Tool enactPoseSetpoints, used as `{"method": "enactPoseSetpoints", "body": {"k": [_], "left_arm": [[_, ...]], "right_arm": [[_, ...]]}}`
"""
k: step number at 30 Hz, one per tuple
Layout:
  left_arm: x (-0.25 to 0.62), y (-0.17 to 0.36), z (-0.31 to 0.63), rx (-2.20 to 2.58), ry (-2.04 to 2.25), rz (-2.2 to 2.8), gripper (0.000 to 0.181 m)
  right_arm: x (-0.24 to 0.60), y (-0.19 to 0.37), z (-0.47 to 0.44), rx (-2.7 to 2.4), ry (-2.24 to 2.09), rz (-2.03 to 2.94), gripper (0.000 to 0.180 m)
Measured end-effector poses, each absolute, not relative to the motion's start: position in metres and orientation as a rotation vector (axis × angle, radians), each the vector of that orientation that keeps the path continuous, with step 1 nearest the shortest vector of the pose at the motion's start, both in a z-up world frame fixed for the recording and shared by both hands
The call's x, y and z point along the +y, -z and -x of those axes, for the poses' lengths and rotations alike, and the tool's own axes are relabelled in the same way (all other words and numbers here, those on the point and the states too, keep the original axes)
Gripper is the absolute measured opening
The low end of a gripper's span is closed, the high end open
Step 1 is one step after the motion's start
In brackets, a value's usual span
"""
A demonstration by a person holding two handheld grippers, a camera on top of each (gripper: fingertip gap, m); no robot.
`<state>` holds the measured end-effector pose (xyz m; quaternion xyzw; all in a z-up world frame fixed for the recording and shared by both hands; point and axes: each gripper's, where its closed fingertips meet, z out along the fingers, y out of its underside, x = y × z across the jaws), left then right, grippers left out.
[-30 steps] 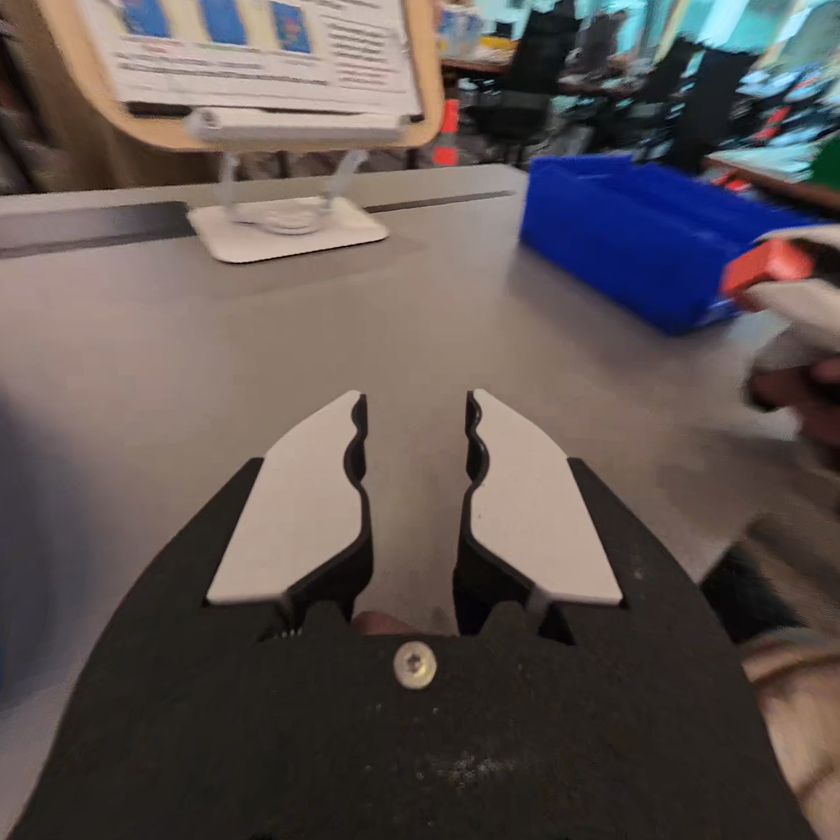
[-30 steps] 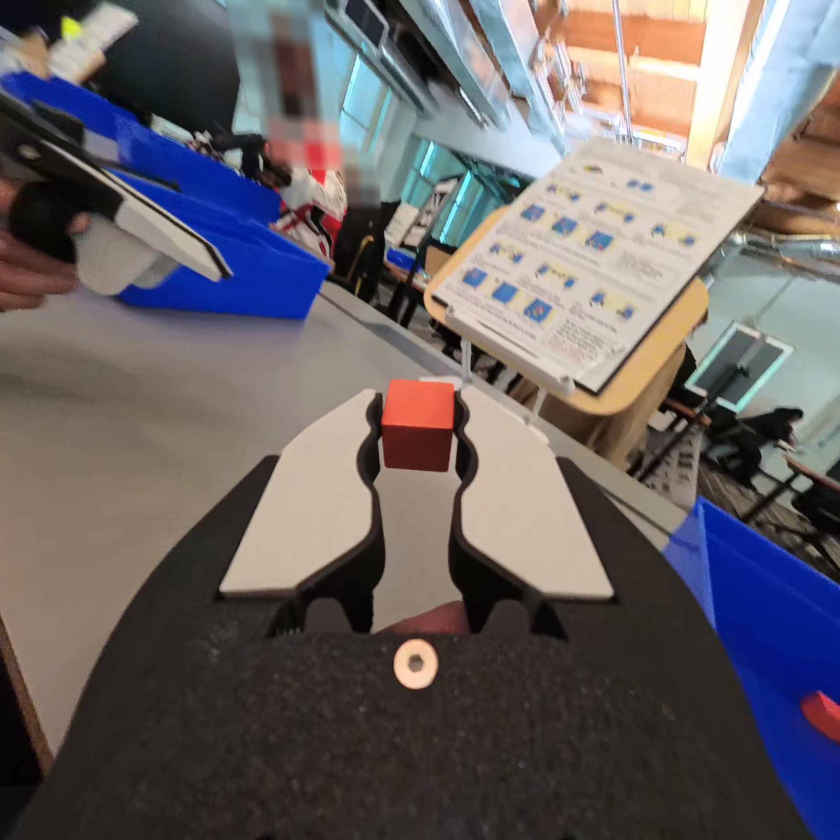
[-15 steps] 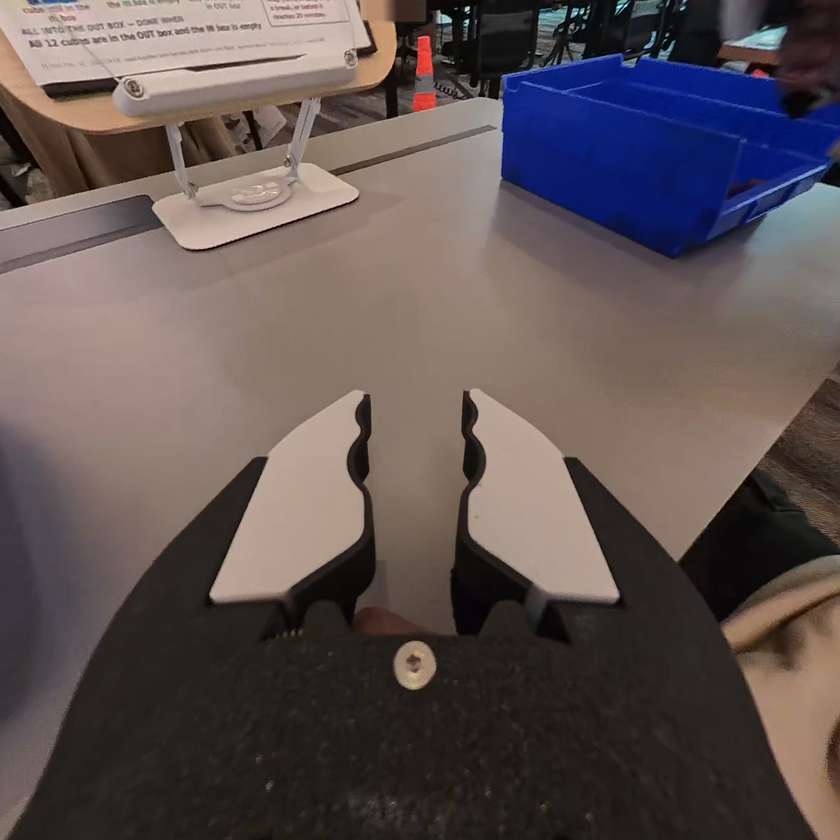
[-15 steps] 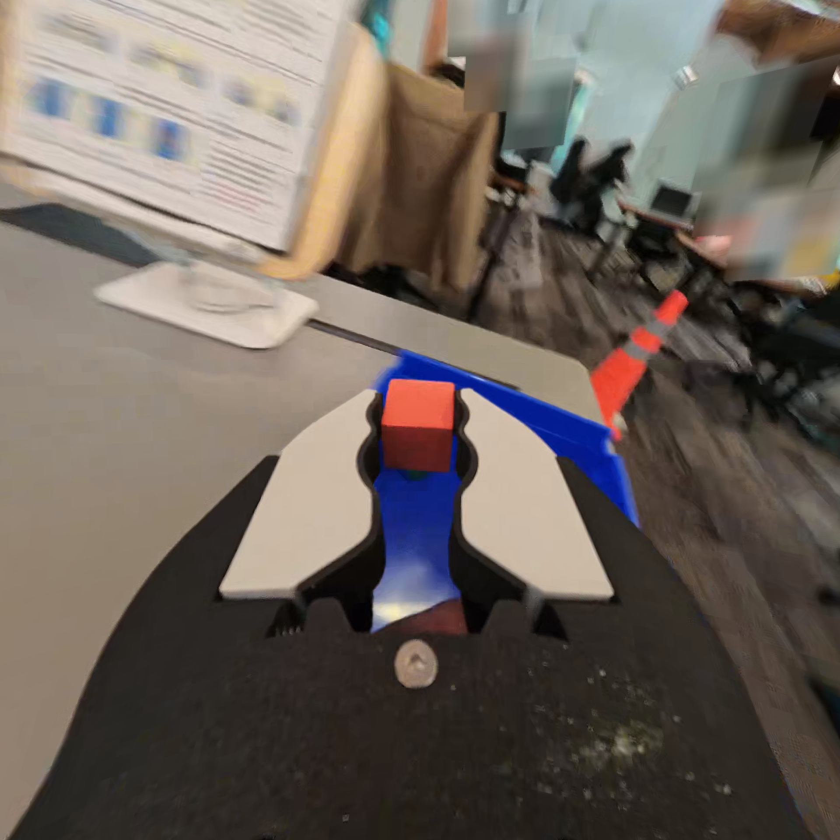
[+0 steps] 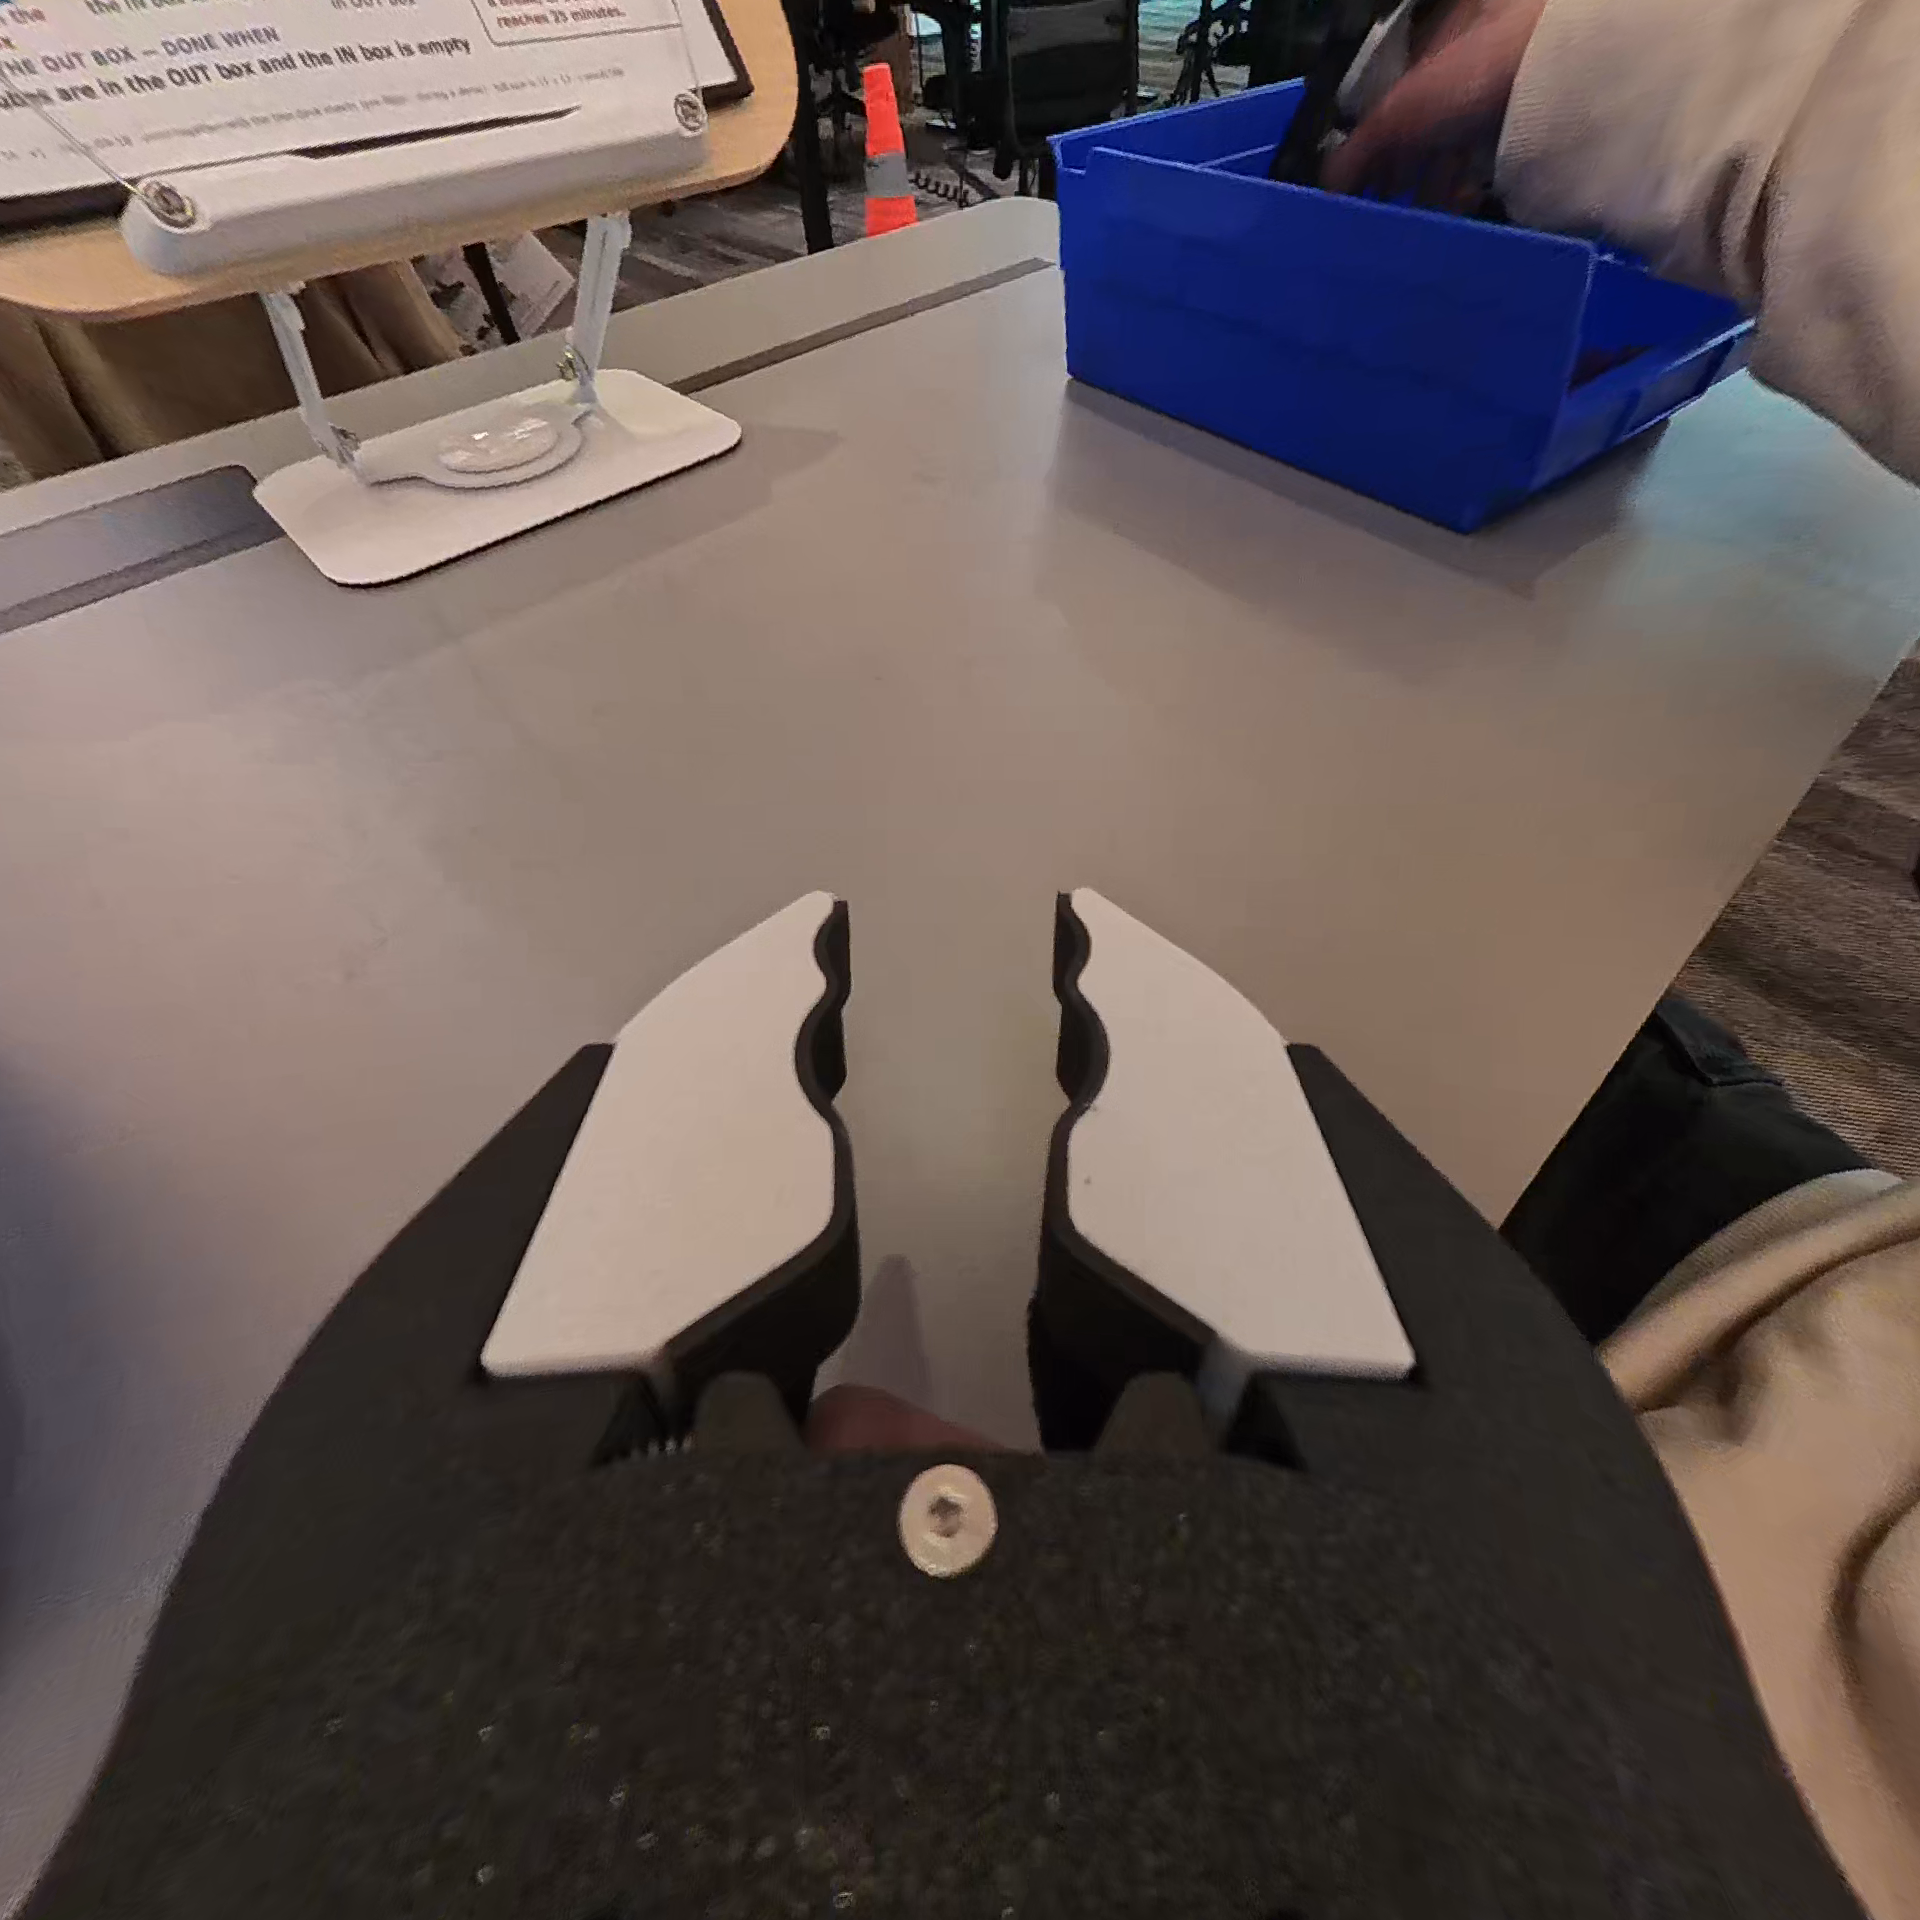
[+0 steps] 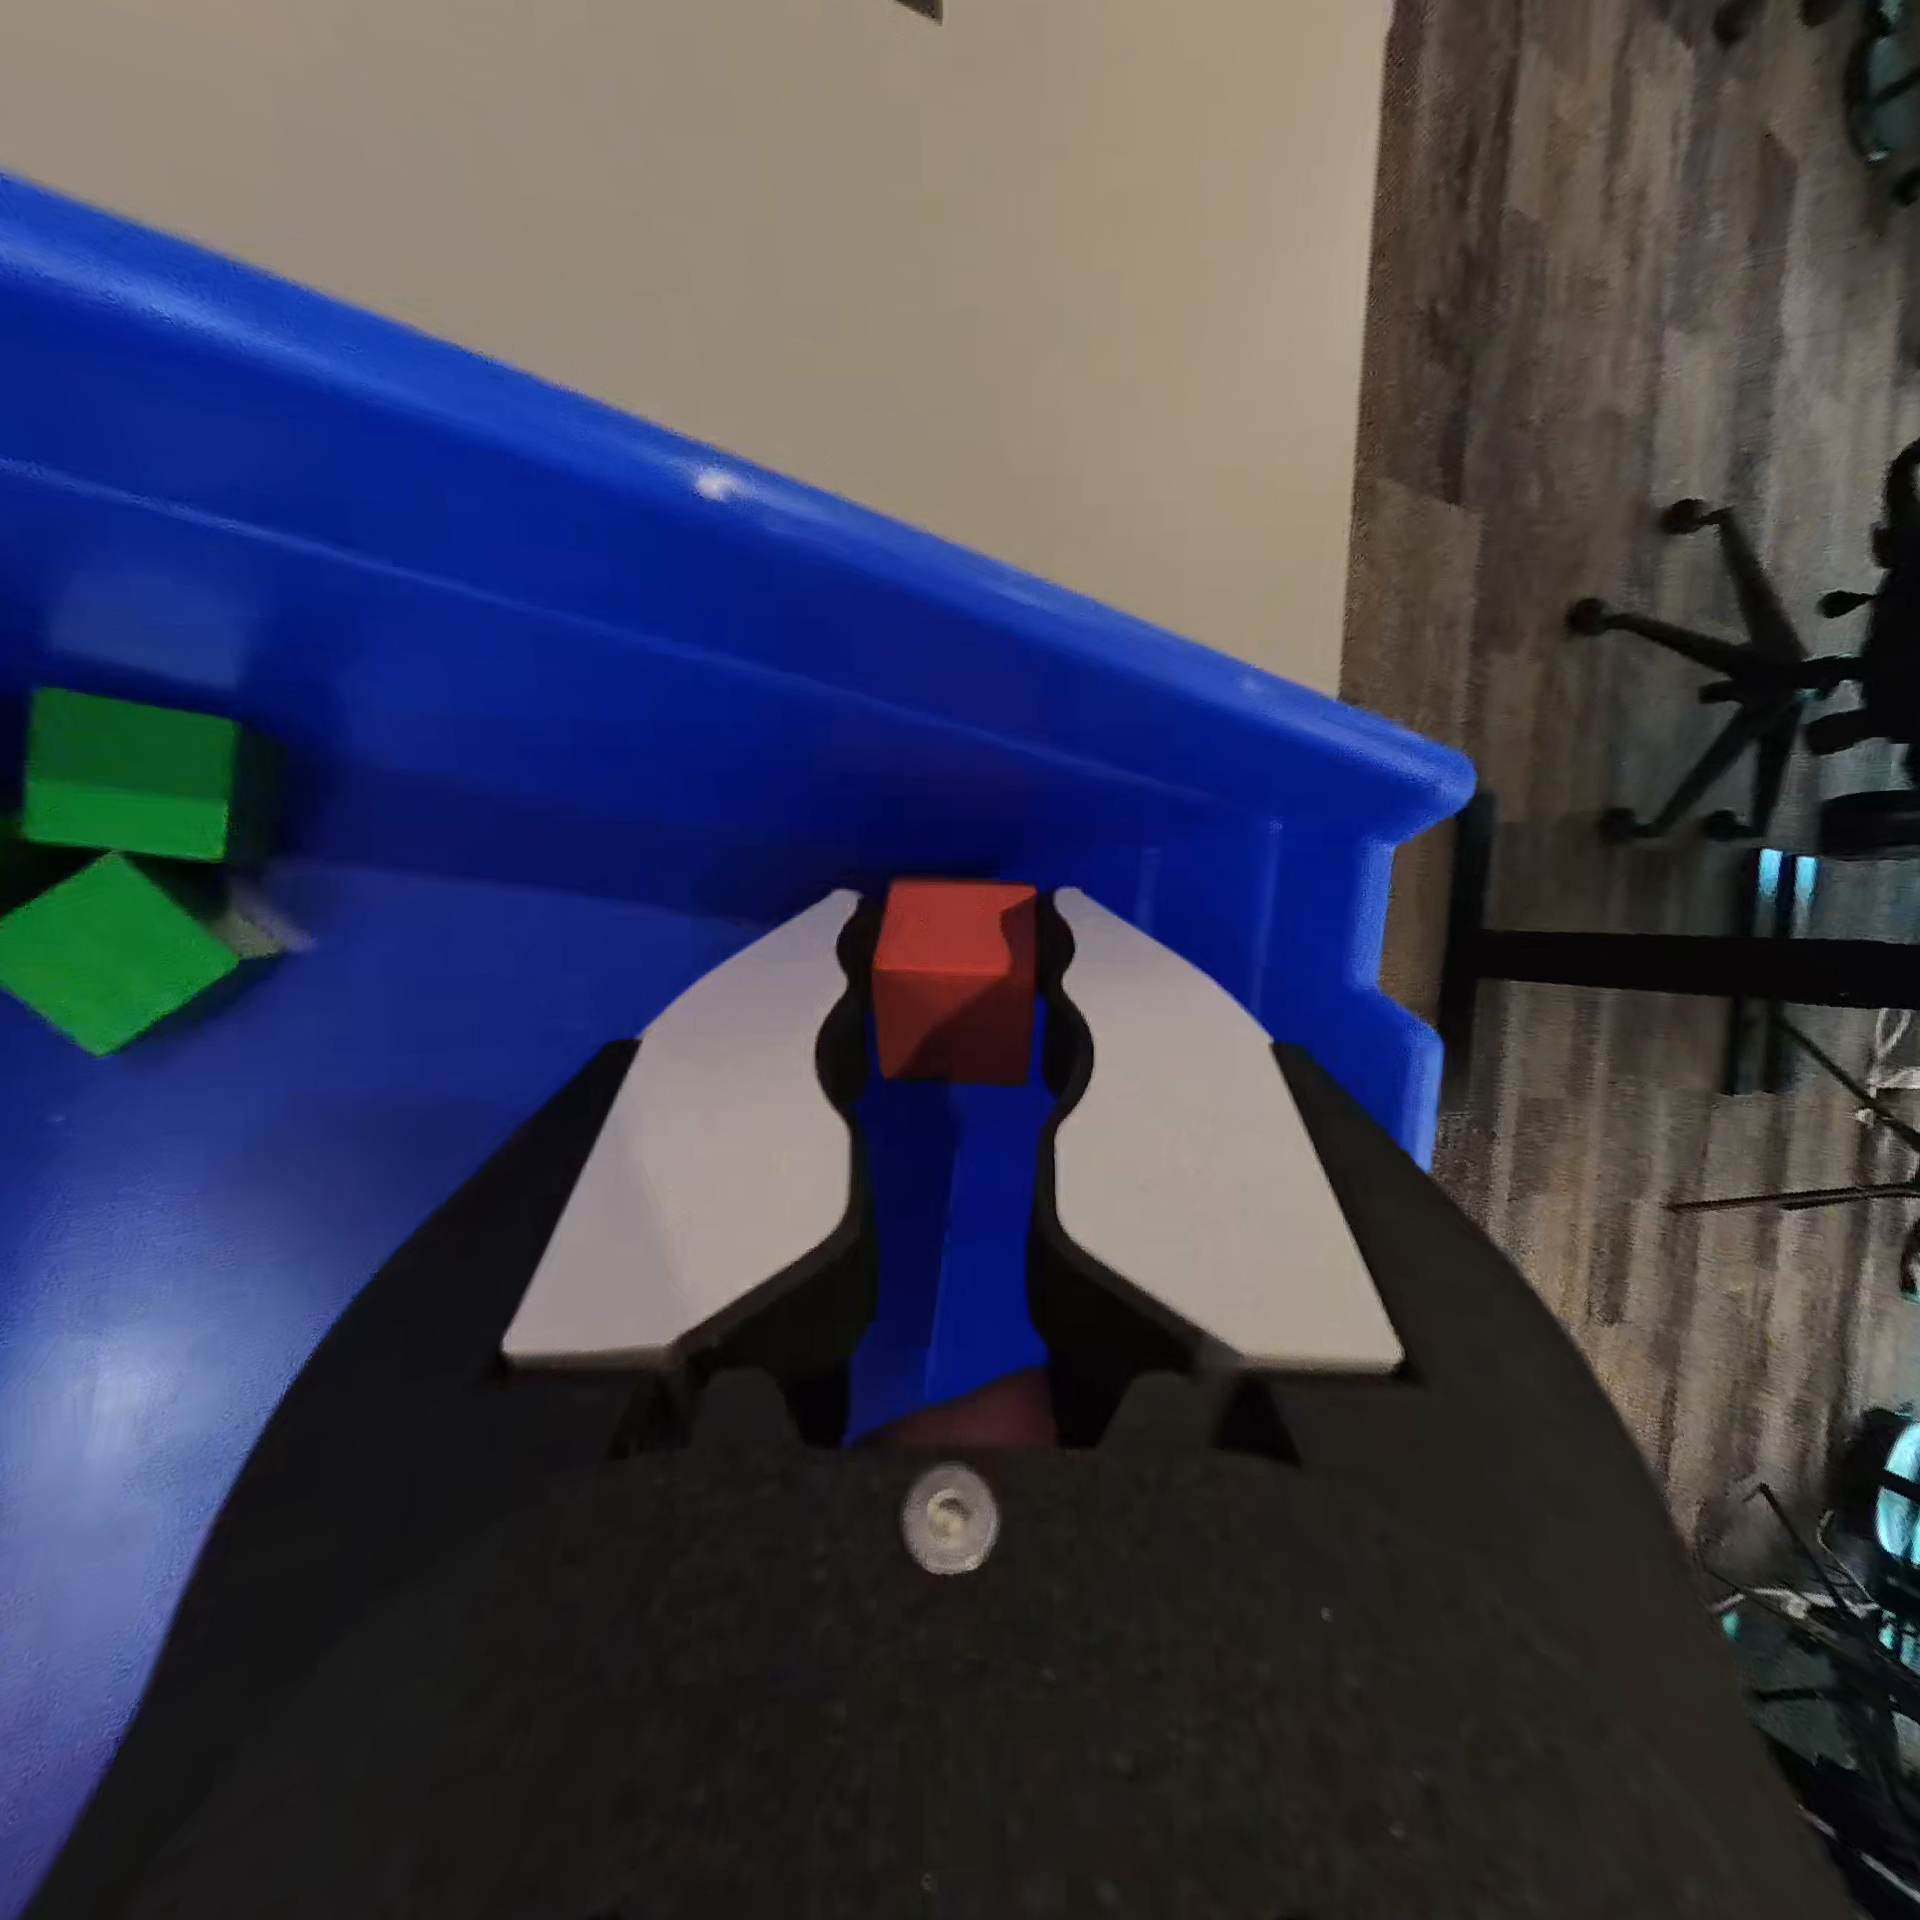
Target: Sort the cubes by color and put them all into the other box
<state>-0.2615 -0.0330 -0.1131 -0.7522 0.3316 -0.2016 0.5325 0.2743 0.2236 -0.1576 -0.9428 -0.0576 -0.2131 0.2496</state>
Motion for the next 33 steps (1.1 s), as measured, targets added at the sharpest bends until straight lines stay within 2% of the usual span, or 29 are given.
{"method": "enactPoseSetpoints", "body": {"k": [3,7,10,12,16,19,20,22,27,33], "left_arm": [[-0.033,0.114,0.26,0.797,0.502,1.804,0.037],[-0.033,0.111,0.265,0.793,0.467,1.788,0.037],[-0.031,0.108,0.269,0.773,0.449,1.782,0.037],[-0.028,0.11,0.271,0.759,0.452,1.79,0.037],[-0.022,0.12,0.272,0.746,0.442,1.828,0.037],[-0.018,0.124,0.272,0.732,0.427,1.846,0.037],[-0.016,0.124,0.272,0.723,0.426,1.852,0.038],[-0.014,0.122,0.273,0.693,0.435,1.865,0.041],[-0.014,0.125,0.281,0.656,0.435,1.901,0.044],[-0.015,0.11,0.329,0.747,0.249,1.974,0.042]], "right_arm": [[0.227,0.147,-0.279,-0.155,0.681,2.502,0.036],[0.207,0.086,-0.267,-0.124,0.698,2.271,0.039],[0.159,0.04,-0.215,-0.143,0.469,2.065,0.039],[0.115,0.026,-0.148,-0.229,0.181,1.921,0.038],[0.012,0.048,0.002,-0.424,-0.385,1.74,0.035],[-0.034,0.069,0.06,-0.43,-0.527,1.637,0.025],[-0.042,0.077,0.073,-0.475,-0.528,1.644,0.028],[-0.041,0.089,0.075,-0.497,-0.398,1.67,0.03],[-0.041,0.107,0.082,-0.523,-0.421,1.737,0.039],[-0.042,0.102,0.085,-0.531,-0.464,1.737,0.039]]}}
